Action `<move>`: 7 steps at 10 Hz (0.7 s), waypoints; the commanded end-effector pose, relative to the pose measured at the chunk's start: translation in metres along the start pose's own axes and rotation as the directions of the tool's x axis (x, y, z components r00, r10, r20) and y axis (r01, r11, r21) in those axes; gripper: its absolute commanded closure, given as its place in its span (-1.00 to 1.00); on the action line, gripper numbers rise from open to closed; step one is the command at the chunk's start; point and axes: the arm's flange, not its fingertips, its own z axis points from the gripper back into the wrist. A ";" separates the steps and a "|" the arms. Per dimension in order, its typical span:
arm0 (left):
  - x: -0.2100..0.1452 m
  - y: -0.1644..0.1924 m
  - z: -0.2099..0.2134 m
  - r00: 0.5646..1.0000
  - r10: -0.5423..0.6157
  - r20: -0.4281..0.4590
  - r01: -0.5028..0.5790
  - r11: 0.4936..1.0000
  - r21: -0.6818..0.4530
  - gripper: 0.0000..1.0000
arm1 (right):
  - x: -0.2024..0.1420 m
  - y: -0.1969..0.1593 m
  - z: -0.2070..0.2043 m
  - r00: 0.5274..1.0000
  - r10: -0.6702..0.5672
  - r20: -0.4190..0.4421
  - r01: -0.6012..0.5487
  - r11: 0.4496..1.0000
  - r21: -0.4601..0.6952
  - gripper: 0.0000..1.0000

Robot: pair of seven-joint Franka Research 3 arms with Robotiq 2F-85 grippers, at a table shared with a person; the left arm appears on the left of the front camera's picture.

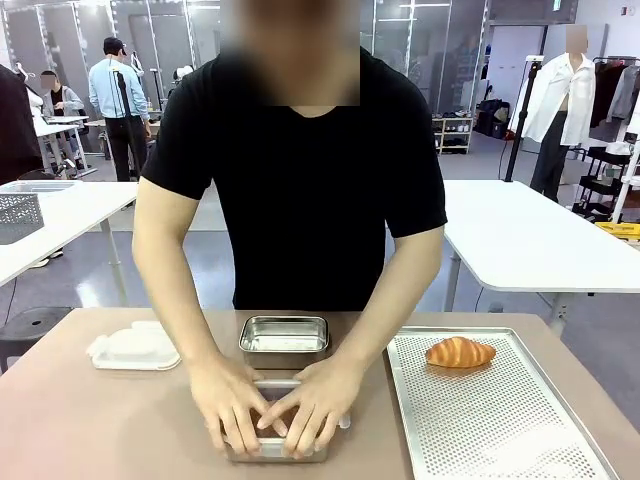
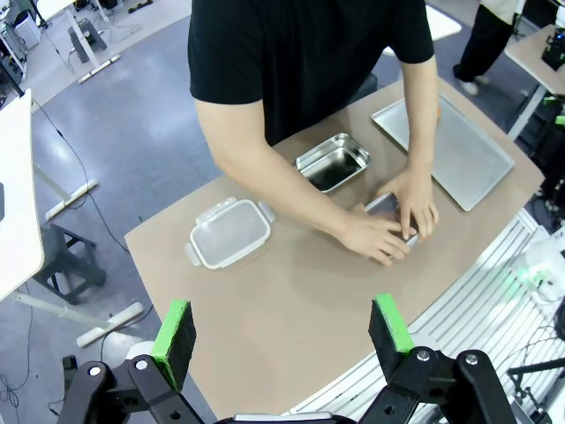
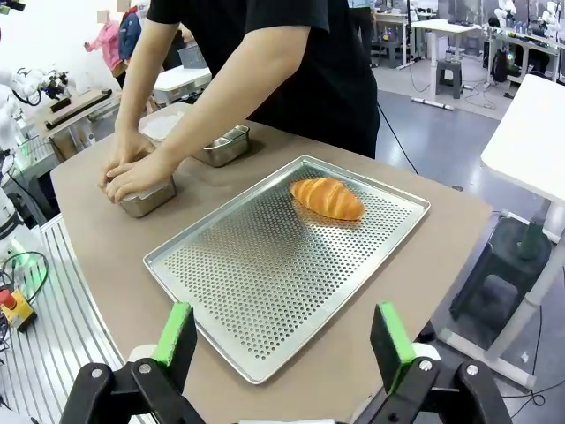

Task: Place the bread into the airtight container.
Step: Pick up a Butter Roll and place it into an empty Airtight Container.

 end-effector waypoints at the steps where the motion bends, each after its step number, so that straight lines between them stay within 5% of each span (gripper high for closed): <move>1: 0.003 -0.001 0.001 1.000 -0.006 0.005 0.006 1.000 -0.012 -1.00 | -0.001 0.000 -0.001 1.000 0.015 0.018 -0.015 1.000 -0.005 -1.00; 7: 0.003 -0.001 0.001 1.000 -0.006 0.005 0.006 1.000 -0.012 -1.00 | -0.001 0.000 -0.001 1.000 0.015 0.018 -0.015 1.000 -0.005 -1.00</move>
